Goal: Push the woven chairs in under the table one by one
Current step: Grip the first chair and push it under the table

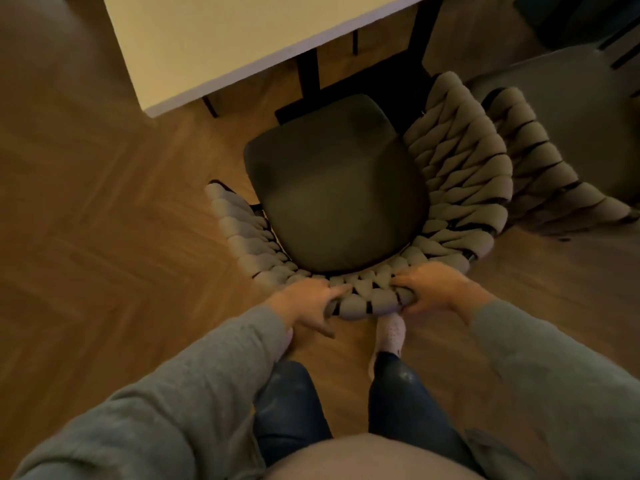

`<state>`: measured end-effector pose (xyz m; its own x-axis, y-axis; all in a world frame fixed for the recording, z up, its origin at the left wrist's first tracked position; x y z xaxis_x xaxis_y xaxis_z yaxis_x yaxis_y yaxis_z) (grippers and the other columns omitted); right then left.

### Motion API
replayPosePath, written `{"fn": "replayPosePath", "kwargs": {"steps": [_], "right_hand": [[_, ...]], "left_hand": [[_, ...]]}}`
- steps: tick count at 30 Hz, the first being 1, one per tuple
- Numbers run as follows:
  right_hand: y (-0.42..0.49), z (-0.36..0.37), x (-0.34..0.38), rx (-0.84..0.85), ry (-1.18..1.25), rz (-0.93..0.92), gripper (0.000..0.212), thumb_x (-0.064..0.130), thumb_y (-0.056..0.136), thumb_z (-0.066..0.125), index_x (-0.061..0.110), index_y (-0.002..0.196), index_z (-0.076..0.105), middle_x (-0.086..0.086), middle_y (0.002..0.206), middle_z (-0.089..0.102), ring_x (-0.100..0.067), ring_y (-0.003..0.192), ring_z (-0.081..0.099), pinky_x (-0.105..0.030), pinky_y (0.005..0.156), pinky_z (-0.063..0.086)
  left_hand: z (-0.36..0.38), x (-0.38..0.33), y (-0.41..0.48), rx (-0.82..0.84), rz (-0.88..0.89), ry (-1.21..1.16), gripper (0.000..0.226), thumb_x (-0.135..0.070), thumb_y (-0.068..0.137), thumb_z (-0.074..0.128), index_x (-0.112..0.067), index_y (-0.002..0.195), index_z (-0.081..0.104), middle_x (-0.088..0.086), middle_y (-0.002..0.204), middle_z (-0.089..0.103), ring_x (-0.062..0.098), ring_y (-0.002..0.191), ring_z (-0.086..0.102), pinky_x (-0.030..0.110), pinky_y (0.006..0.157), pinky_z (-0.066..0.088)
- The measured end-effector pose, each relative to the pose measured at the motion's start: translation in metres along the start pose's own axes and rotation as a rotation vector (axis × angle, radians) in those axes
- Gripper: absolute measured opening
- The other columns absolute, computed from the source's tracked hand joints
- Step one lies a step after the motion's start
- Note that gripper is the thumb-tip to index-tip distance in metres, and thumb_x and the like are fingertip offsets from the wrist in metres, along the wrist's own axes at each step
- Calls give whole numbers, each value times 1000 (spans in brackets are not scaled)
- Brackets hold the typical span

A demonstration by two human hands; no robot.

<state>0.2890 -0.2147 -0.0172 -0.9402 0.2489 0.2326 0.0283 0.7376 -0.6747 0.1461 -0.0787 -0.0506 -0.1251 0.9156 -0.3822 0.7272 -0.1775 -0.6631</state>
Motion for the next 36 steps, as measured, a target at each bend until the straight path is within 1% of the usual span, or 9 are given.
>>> {"fn": "replayPosePath", "kwargs": {"steps": [2, 5, 8, 11, 14, 24, 28, 31, 36], "right_hand": [[-14, -7, -32, 0, -34, 16, 55, 47, 89, 58, 27, 138, 45, 1, 132, 53, -20, 119, 51, -31, 96, 37], [-16, -8, -60, 2, -139, 1, 55, 39, 90, 59, 29, 141, 41, 1, 132, 54, -21, 118, 51, -33, 99, 37], [-14, -2, -69, -12, -164, 33, 58, 31, 89, 60, 33, 143, 39, 1, 130, 55, -22, 115, 53, -34, 94, 41], [-16, 0, -65, -45, -155, 27, 45, 25, 93, 56, 32, 137, 47, 0, 121, 60, -21, 105, 56, -30, 82, 40], [-16, -2, -63, -77, -139, 4, 39, 22, 94, 52, 29, 133, 52, 0, 119, 61, -20, 106, 56, -28, 80, 38], [-20, -19, -72, -81, -126, -32, 30, 21, 92, 54, 29, 121, 58, 4, 113, 63, -19, 106, 58, -26, 77, 34], [-19, -29, -70, -73, -183, -67, 31, 21, 95, 54, 28, 125, 58, 3, 117, 62, -17, 109, 57, -23, 78, 32], [-17, -37, -80, -70, -214, -68, 34, 21, 95, 54, 29, 127, 56, 3, 119, 63, -16, 109, 57, -24, 79, 35], [-10, -51, -103, -51, -231, -44, 34, 20, 96, 53, 29, 129, 55, 4, 118, 61, -16, 109, 56, -22, 77, 31]], "left_hand": [[-3, -9, 7, -70, -150, -78, 102, -59, 77, 69, -21, 154, 13, 9, 140, 46, 27, 122, 49, 36, 98, 43], [1, -31, 16, -114, -229, -47, 90, -51, 83, 66, -21, 153, 18, 6, 144, 43, 26, 124, 48, 37, 98, 44], [-1, -47, 19, -214, -261, 47, 70, -43, 87, 59, -26, 148, 29, 3, 128, 57, 23, 107, 59, 35, 84, 50], [-3, -51, 14, -280, -243, 62, 52, -40, 89, 56, -31, 139, 42, -2, 109, 66, 19, 92, 62, 27, 67, 39], [-8, -58, 10, -310, -243, 81, 42, -38, 93, 53, -32, 134, 47, -4, 108, 66, 17, 94, 62, 24, 67, 33], [-23, -66, 7, -361, -278, 84, 44, -41, 96, 47, -32, 139, 42, -3, 112, 64, 16, 96, 61, 24, 67, 32], [-21, -68, 8, -392, -289, 41, 48, -41, 97, 46, -33, 143, 38, -4, 120, 62, 17, 101, 59, 24, 71, 32], [-26, -68, 16, -404, -302, 7, 48, -42, 96, 48, -33, 142, 39, -5, 119, 63, 16, 100, 59, 23, 71, 32], [-46, -68, 34, -429, -279, 2, 46, -42, 94, 51, -33, 139, 43, -5, 115, 64, 15, 97, 61, 22, 70, 32]]}}
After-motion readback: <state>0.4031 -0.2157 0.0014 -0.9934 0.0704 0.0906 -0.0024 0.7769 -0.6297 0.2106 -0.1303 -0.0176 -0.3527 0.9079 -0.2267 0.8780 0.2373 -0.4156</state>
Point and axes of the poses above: each hand's wrist, its own y-axis towards the middle knuckle, its own z-axis out of the palm, x = y × z, the point moved 6 cm from there along y, towards the middle knuckle
